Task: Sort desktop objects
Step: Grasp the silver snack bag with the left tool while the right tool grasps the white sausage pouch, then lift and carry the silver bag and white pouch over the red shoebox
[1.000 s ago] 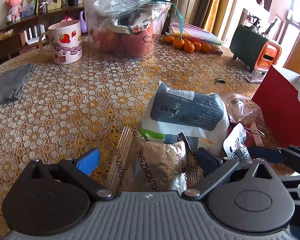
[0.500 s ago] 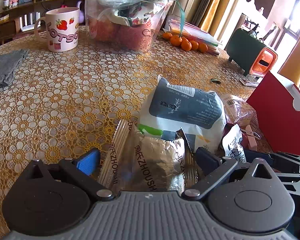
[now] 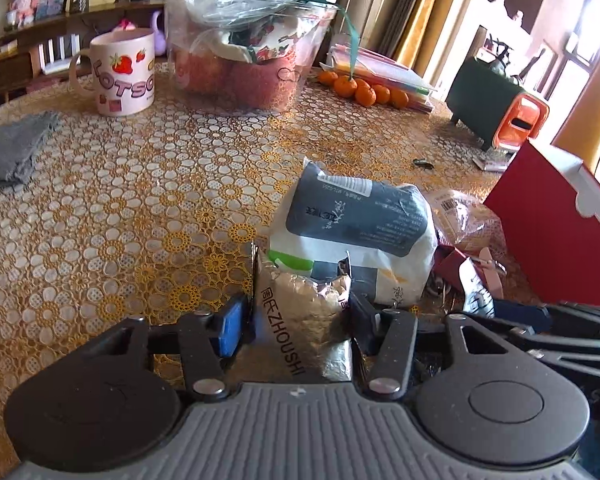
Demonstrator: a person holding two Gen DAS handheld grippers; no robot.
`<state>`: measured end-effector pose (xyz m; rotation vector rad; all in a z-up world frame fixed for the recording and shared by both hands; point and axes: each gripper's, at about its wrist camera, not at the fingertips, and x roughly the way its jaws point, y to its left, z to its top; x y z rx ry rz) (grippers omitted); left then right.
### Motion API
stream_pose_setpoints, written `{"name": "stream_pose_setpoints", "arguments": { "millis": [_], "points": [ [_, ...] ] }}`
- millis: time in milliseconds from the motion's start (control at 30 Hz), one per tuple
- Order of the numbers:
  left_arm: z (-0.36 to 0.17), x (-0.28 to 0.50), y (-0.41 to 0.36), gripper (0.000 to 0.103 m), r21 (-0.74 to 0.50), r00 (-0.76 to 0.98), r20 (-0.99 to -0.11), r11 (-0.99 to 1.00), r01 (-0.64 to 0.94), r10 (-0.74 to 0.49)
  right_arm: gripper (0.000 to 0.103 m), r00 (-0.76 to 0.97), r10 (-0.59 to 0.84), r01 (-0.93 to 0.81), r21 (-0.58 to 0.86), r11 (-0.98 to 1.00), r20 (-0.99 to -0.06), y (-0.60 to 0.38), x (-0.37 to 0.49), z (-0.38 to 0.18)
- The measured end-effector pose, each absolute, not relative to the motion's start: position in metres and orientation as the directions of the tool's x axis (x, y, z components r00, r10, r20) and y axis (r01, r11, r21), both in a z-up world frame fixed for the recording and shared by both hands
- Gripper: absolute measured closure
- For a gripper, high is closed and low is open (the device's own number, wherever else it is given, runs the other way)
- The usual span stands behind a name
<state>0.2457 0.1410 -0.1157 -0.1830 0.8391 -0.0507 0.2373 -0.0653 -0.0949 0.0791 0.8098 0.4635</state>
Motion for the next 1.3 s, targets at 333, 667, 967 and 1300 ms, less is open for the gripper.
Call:
{"name": "stream_pose_setpoints", "arguments": {
  "millis": [333, 667, 967, 1300],
  "points": [
    [-0.107, 0.228, 0.127, 0.058, -0.147, 0.657, -0.749, 0.989, -0.032, -0.090, 0.066, 0.608, 0.437, -0.376, 0.244, 0.894, -0.663, -0.086, 0.218, -0.083],
    [-0.090, 0.197, 0.098, 0.058, -0.162, 0.651, -0.749, 0.987, -0.005, -0.119, 0.068, 0.616, 0.441, -0.371, 0.253, 0.893, -0.653, -0.110, 0.195, -0.068],
    [-0.069, 0.177, 0.060, 0.058, -0.168, 0.651, -0.742, 0.985, 0.046, -0.157, 0.069, 0.632, 0.456, -0.370, 0.272, 0.888, -0.627, -0.139, 0.175, -0.055],
    [-0.043, 0.160, 0.012, 0.058, -0.162, 0.654, -0.728, 0.978, 0.129, -0.207, 0.069, 0.647, 0.466, -0.372, 0.283, 0.884, -0.603, -0.174, 0.153, -0.036]
  ]
}}
